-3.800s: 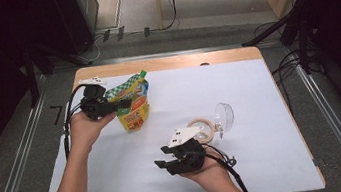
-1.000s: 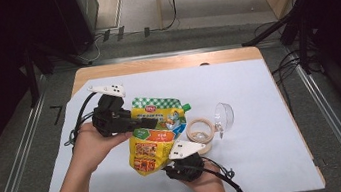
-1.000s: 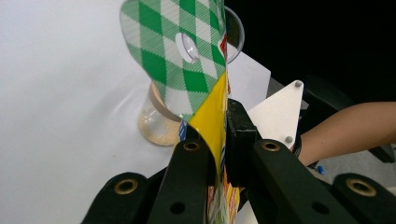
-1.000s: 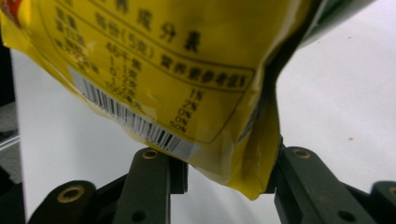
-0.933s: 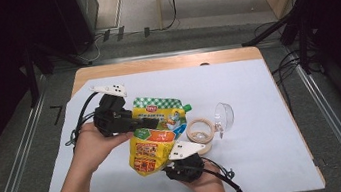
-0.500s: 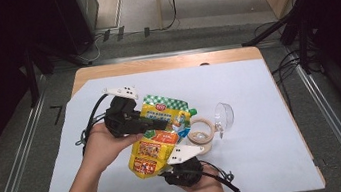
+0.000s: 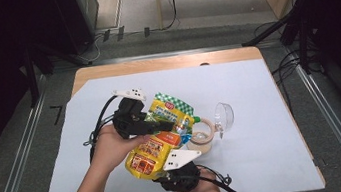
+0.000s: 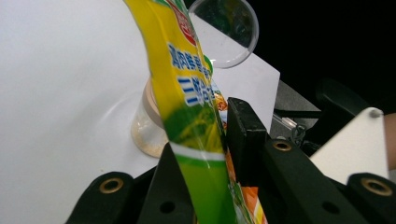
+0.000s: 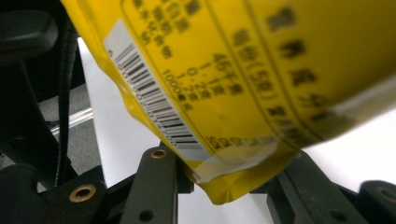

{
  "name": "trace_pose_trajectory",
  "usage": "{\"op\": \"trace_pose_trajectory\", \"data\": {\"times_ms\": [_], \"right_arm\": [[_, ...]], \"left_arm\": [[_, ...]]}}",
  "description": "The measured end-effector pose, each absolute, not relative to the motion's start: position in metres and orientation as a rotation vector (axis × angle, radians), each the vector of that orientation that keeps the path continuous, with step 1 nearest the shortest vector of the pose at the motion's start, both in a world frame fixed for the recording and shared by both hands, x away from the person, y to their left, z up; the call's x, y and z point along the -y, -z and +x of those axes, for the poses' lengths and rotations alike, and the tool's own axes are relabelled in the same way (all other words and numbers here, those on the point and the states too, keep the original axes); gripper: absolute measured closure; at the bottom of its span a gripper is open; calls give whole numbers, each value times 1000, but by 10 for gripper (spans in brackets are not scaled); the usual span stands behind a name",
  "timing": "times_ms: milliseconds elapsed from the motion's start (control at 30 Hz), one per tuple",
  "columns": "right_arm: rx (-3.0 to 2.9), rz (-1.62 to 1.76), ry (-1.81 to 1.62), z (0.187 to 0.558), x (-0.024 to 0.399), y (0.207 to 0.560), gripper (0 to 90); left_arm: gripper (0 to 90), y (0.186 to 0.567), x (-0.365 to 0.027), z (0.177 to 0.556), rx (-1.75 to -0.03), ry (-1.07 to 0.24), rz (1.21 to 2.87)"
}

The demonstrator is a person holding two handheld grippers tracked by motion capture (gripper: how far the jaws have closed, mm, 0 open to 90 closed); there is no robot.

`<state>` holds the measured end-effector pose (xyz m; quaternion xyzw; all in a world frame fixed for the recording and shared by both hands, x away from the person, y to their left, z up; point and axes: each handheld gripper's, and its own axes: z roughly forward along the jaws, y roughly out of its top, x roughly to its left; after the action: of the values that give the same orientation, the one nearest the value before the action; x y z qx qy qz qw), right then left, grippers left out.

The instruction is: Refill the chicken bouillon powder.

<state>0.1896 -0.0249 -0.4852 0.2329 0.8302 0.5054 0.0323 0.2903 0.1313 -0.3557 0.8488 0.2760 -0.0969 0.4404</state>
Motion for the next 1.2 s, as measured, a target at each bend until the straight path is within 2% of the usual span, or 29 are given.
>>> {"op": "trace_pose_trajectory", "data": {"times_ms": [333,533,667,867,967,1067,1200], "right_arm": [[-2557,653,-1591,182,21,477,706],[-2555,672,-1638,183,23,474,686],[-2548,680,-1633,183,24,474,668],[-2548,623,-1564,179,20,468,637],[-2543,624,-1587,180,19,468,629],[-2550,589,-1586,179,16,468,557],[-2550,539,-1558,178,15,468,591]], "left_arm": [[735,367,-118,292,-746,285,2160],[627,372,-115,293,-773,337,2146],[591,372,-113,292,-784,336,2148],[703,371,-116,293,-806,315,2162],[711,369,-116,294,-822,311,2160],[712,366,-115,293,-826,314,2148],[714,361,-113,291,-823,285,2163]]}}
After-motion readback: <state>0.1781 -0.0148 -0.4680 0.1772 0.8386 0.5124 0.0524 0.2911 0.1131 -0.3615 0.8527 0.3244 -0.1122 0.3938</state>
